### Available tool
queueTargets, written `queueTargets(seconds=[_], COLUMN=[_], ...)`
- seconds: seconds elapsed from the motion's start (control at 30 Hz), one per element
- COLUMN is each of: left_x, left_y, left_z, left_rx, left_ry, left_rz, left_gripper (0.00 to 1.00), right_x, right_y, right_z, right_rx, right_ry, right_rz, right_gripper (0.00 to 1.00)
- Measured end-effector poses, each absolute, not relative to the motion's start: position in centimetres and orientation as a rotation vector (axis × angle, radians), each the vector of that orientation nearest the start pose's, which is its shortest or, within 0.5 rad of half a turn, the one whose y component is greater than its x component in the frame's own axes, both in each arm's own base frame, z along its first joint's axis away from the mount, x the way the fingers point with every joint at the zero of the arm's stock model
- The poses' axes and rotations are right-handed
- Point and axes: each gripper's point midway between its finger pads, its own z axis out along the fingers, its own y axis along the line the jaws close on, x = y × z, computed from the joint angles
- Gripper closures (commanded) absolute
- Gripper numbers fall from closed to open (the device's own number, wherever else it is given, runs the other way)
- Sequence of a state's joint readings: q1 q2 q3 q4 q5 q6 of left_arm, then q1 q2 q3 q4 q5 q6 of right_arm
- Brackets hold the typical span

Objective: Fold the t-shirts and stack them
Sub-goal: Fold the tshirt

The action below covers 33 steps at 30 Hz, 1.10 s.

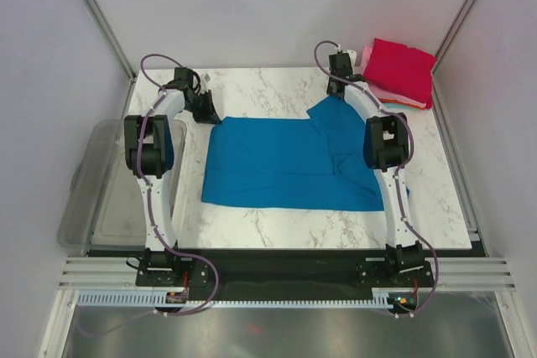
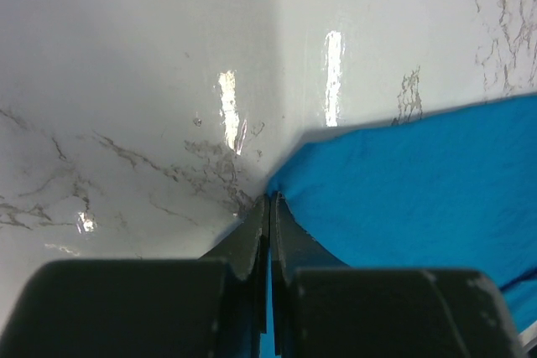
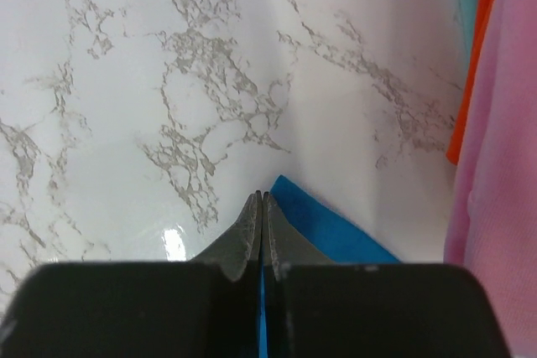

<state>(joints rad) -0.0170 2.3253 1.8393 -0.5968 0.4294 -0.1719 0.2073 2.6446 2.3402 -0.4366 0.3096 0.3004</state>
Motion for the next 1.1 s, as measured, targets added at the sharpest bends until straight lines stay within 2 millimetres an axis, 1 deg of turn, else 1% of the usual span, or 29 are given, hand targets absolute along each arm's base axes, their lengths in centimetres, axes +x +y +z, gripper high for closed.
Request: queueTargets(seconds=[0.23,0.3,0.37,0.43,0.57,0.63,0.7,0.93,1.0,1.1], left_x=[51.6,51.3,50.8,50.4,49.6,49.1,48.1,44.1,43.5,42.4], left_y=[-8.9,-8.7,-8.5,-8.4,-8.3,-8.3,-8.2,-8.2,-8.1,-8.3], left_z=[2.4,2.7,3.4,4.7,8.1,9.6,10.2,9.9,10.1,10.7], left_rx=[-0.101,-0.109,-0.113,-0.110,-0.101,-0.095,-0.096,-0.116,-0.117,-0.109], left_ry=[2.634,2.636,2.634,2.615,2.562,2.530,2.522,2.551,2.549,2.538], left_rz=[-0.617,-0.595,-0.568,-0.548,-0.535,-0.535,-0.535,-0.540,-0.540,-0.542], left_gripper=[0.98,0.98,0.98,0.98,0.98,0.98,0.98,0.98,0.98,0.98], right_x=[63.6,63.4,63.1,62.9,61.3,59.9,57.7,49.8,47.8,44.1], right_y=[10.0,10.2,10.3,10.4,10.2,9.9,9.5,8.3,8.0,7.6], right_z=[3.4,4.1,5.6,7.9,13.2,15.2,16.4,17.7,18.5,20.4], right_rx=[0.248,0.241,0.236,0.235,0.240,0.247,0.256,0.278,0.283,0.288], right_ry=[2.297,2.302,2.295,2.271,2.209,2.185,2.179,2.187,2.174,2.130], right_rz=[-0.043,-0.027,-0.012,0.004,0.035,0.047,0.054,0.074,0.084,0.112], right_gripper=[1.00,1.00,1.00,1.00,1.00,1.00,1.00,1.00,1.00,1.00])
